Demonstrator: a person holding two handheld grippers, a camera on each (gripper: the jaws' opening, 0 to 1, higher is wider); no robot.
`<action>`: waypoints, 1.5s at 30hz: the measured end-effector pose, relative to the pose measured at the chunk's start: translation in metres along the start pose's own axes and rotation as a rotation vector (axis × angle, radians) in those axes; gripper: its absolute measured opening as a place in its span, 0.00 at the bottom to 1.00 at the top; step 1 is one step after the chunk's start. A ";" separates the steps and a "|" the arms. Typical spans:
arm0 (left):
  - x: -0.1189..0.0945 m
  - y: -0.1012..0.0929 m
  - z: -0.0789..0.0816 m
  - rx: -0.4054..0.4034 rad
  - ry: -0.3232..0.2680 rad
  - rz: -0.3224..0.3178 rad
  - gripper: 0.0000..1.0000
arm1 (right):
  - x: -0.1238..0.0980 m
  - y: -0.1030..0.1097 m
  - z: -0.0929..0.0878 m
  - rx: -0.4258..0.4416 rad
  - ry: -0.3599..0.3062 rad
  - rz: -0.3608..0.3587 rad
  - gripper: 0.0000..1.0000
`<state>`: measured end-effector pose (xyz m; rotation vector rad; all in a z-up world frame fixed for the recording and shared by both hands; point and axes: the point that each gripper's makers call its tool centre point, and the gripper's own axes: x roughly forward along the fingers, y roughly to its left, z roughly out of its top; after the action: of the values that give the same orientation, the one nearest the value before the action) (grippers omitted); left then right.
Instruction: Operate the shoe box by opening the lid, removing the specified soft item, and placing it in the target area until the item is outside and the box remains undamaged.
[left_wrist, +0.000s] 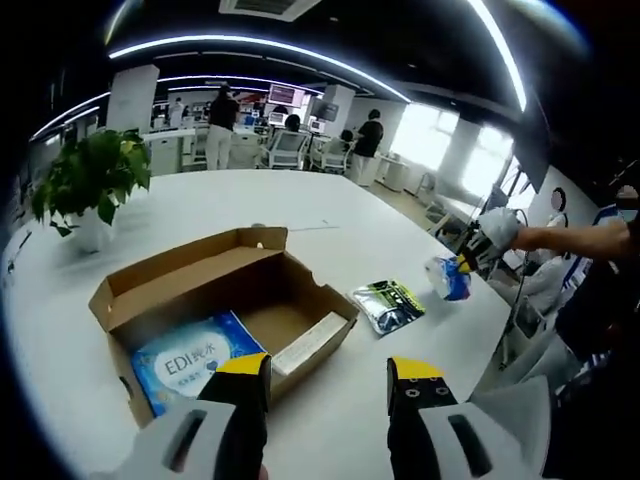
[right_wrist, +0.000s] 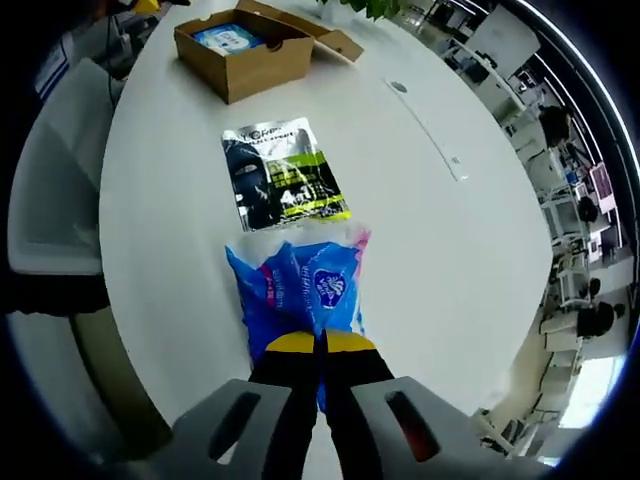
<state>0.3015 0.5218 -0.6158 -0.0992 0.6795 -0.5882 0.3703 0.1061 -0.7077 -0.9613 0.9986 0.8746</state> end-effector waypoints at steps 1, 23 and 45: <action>-0.002 0.001 -0.001 -0.006 -0.001 0.007 0.47 | 0.003 -0.002 -0.001 -0.011 0.007 0.001 0.00; -0.044 0.022 -0.028 -0.118 -0.027 0.166 0.47 | 0.058 -0.017 0.004 -0.240 0.069 0.086 0.00; -0.043 0.021 -0.022 -0.114 -0.037 0.159 0.47 | 0.058 -0.022 -0.004 -0.302 0.102 0.062 0.15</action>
<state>0.2715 0.5647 -0.6142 -0.1601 0.6784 -0.3942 0.4067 0.1036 -0.7582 -1.2456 1.0043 1.0566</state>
